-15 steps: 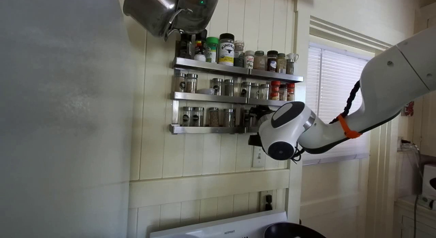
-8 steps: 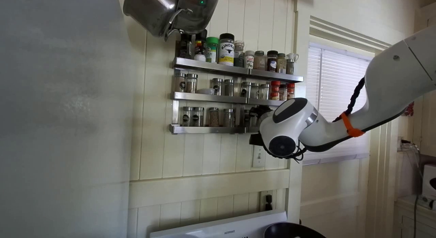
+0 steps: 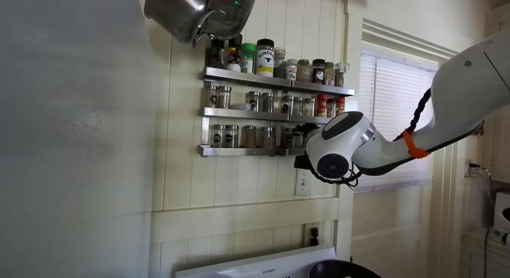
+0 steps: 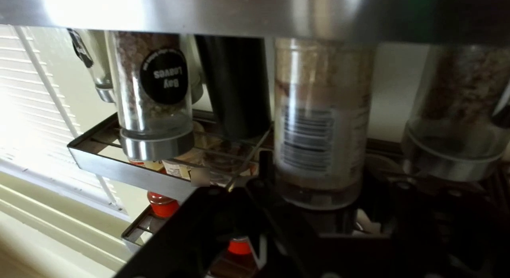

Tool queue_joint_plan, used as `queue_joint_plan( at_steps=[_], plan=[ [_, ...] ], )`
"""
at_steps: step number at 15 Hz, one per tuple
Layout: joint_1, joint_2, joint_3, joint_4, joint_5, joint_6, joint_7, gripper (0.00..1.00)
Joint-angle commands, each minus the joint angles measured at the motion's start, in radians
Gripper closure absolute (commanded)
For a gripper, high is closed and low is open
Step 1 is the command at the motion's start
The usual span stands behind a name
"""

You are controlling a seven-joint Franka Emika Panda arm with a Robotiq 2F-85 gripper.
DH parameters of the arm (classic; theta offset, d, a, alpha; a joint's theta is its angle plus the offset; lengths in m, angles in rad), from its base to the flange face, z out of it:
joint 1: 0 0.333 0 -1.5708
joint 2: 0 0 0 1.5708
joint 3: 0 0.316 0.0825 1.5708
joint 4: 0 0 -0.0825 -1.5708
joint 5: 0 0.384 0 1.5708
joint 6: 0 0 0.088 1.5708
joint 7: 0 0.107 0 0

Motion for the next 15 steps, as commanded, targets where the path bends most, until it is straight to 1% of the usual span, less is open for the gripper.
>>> queue_joint_plan(
  at_steps=[1,15],
  plan=[
    [0.006,-0.032,-0.020,-0.018,0.024,0.040,-0.019,0.75],
    [0.007,-0.004,-0.028,0.010,0.028,0.096,-0.034,0.75]
  ],
)
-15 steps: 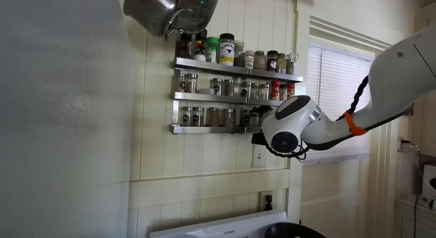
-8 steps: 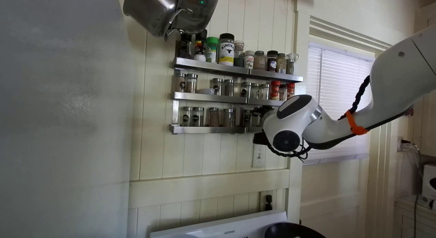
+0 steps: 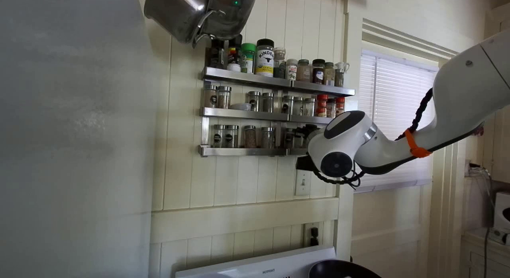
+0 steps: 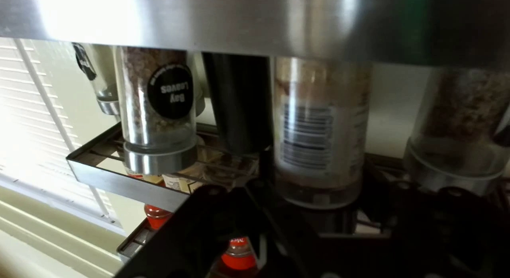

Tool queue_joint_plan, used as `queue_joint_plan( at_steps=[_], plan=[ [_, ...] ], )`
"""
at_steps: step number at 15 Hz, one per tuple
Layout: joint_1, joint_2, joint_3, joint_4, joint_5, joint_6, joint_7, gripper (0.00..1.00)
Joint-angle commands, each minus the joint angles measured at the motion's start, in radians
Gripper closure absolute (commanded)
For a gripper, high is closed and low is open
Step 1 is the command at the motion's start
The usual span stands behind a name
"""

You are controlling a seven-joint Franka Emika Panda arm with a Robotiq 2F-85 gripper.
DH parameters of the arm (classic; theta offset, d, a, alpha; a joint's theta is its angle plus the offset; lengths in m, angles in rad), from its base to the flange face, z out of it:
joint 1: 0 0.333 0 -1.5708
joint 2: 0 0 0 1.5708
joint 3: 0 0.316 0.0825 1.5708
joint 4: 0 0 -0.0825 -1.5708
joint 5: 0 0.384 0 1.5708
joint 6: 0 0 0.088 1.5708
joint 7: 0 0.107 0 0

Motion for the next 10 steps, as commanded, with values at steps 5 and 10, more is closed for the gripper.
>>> queue_joint_plan(
  at_steps=[5,10],
  plan=[
    [0.007,0.009,-0.011,0.024,0.012,0.042,-0.006,0.75],
    [0.006,0.026,-0.010,0.047,0.004,0.054,-0.002,0.75]
  ],
)
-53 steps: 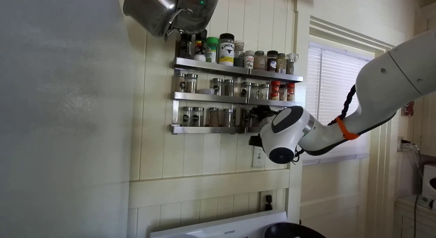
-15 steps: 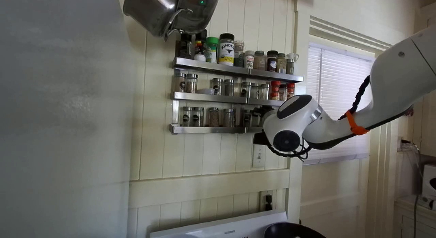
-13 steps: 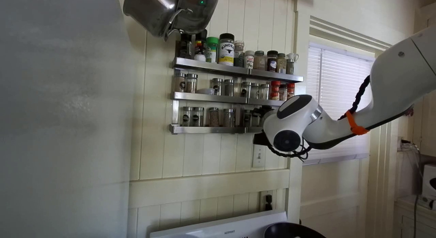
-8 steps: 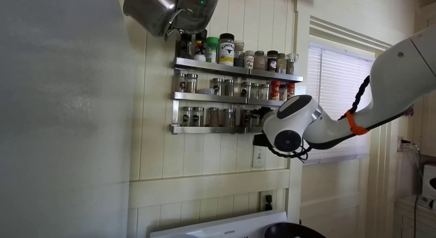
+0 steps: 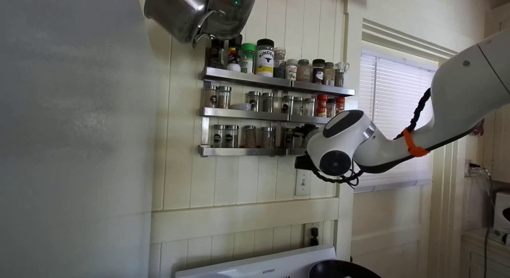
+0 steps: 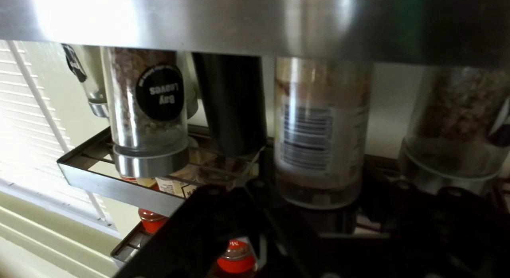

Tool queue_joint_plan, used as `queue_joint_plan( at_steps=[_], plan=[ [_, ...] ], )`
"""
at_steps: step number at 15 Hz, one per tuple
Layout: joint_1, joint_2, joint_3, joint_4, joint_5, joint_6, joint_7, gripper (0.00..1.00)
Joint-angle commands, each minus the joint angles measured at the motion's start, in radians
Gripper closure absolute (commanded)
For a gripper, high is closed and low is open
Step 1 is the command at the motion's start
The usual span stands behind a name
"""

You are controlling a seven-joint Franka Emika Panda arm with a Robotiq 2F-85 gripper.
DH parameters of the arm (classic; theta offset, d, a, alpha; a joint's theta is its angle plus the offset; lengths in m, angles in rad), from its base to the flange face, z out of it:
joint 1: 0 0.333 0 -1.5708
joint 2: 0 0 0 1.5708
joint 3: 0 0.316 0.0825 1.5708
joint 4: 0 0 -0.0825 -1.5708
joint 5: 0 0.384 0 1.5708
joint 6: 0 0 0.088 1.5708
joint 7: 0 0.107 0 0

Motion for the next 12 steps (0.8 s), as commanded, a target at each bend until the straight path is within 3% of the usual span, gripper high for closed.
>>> queue_joint_plan(
  at_steps=[1,9,10,12],
  plan=[
    [0.006,0.017,-0.010,0.031,0.004,0.045,-0.002,0.75],
    [0.003,0.044,-0.008,0.064,-0.001,0.065,0.002,0.75],
    [0.002,0.046,-0.008,0.066,0.001,0.064,-0.001,0.36],
    [0.001,0.047,-0.008,0.066,0.001,0.064,-0.001,0.17]
  ],
)
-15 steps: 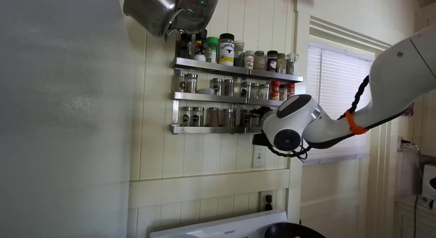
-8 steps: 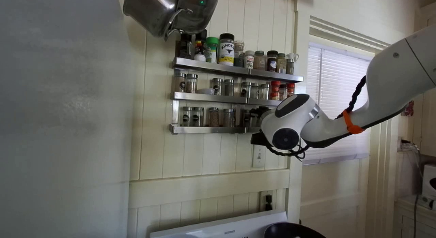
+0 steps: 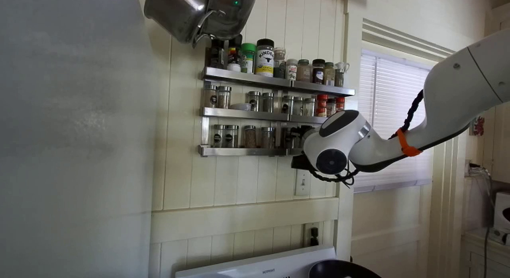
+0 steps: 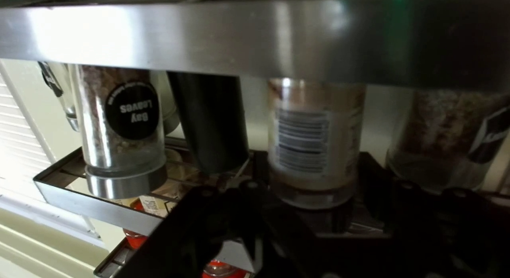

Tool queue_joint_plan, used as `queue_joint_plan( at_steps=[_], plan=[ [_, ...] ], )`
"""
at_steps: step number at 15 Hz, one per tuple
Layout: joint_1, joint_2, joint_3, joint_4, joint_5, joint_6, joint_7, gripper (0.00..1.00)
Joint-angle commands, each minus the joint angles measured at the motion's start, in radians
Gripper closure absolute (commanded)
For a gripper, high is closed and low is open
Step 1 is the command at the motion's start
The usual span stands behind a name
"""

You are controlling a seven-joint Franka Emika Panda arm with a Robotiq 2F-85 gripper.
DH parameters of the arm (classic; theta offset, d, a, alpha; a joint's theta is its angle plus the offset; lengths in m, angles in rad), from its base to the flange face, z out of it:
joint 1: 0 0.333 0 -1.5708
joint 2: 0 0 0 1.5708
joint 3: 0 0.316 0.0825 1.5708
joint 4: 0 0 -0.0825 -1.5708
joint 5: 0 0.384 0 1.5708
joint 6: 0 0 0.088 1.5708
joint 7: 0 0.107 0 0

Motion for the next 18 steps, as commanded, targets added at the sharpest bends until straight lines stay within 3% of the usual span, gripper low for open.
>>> queue_joint_plan(
  at_steps=[1,2,5,10,11,12,13,18],
  plan=[
    [0.001,0.009,-0.008,0.019,0.002,0.036,-0.001,0.10],
    [0.001,0.008,-0.008,0.018,0.002,0.036,-0.001,0.01],
    [0.002,0.005,-0.008,0.014,-0.001,0.034,-0.002,0.00],
    [0.005,-0.015,-0.004,-0.012,-0.003,0.015,-0.005,0.11],
    [0.006,-0.023,-0.003,-0.023,-0.004,0.006,-0.005,0.09],
    [0.006,-0.032,-0.003,-0.033,-0.005,0.005,0.002,0.17],
    [0.007,-0.042,-0.002,-0.045,-0.006,0.004,0.004,0.12],
    [0.017,-0.100,0.004,-0.109,-0.008,-0.015,0.009,0.10]
  ],
)
